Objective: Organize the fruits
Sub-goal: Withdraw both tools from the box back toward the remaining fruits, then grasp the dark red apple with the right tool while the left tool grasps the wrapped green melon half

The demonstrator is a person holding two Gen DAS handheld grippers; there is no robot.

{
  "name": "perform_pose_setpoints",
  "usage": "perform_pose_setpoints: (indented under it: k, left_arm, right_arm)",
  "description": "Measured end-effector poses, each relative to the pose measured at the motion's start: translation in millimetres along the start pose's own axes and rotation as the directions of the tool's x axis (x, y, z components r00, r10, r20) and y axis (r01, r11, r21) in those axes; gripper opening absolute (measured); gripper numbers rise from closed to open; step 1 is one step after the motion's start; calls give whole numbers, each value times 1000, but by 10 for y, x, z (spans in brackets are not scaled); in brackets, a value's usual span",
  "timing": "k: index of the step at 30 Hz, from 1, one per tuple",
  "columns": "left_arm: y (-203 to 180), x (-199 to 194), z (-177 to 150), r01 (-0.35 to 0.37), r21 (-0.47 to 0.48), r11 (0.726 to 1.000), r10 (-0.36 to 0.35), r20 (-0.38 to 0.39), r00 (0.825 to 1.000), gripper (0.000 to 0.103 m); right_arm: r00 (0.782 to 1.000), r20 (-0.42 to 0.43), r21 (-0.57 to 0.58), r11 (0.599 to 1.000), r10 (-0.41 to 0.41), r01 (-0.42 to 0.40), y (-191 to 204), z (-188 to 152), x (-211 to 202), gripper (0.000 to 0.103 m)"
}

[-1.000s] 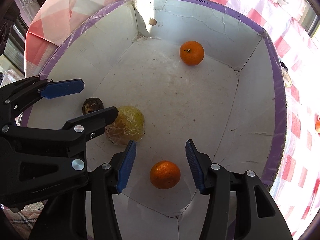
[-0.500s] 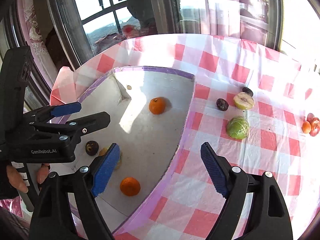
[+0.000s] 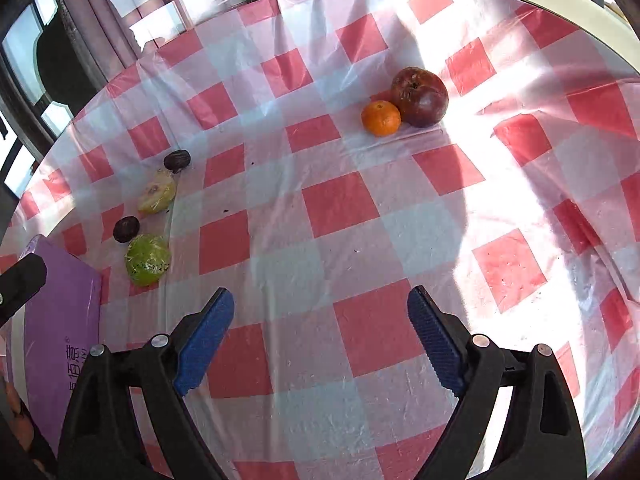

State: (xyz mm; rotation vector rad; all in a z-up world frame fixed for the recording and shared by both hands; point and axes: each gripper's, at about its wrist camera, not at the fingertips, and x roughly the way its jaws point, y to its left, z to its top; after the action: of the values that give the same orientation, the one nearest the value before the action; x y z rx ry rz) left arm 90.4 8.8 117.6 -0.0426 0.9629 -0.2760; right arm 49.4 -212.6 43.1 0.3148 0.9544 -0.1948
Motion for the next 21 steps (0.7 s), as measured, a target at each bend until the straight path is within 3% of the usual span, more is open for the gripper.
perform_pose_setpoints:
  k: [5, 8, 14, 21]
  left_arm:
    - [52, 582, -217, -139, -21, 990, 137, -99, 986, 101]
    - [226, 760, -264, -203, -71, 977, 194, -114, 974, 101]
    - [299, 1057, -232, -246, -74, 967, 234, -138, 962, 101]
    - [381, 1249, -88, -320, -175, 931, 305, -108, 946, 102]
  right_arm:
    - [999, -7, 51, 998, -49, 49, -518, 240, 277, 86]
    - [999, -7, 57, 997, -49, 50, -670, 407, 430, 86]
    - [999, 19, 66, 997, -40, 39, -794, 733, 703, 87]
    - [999, 39, 178, 984, 21, -27, -848, 1236, 963, 87]
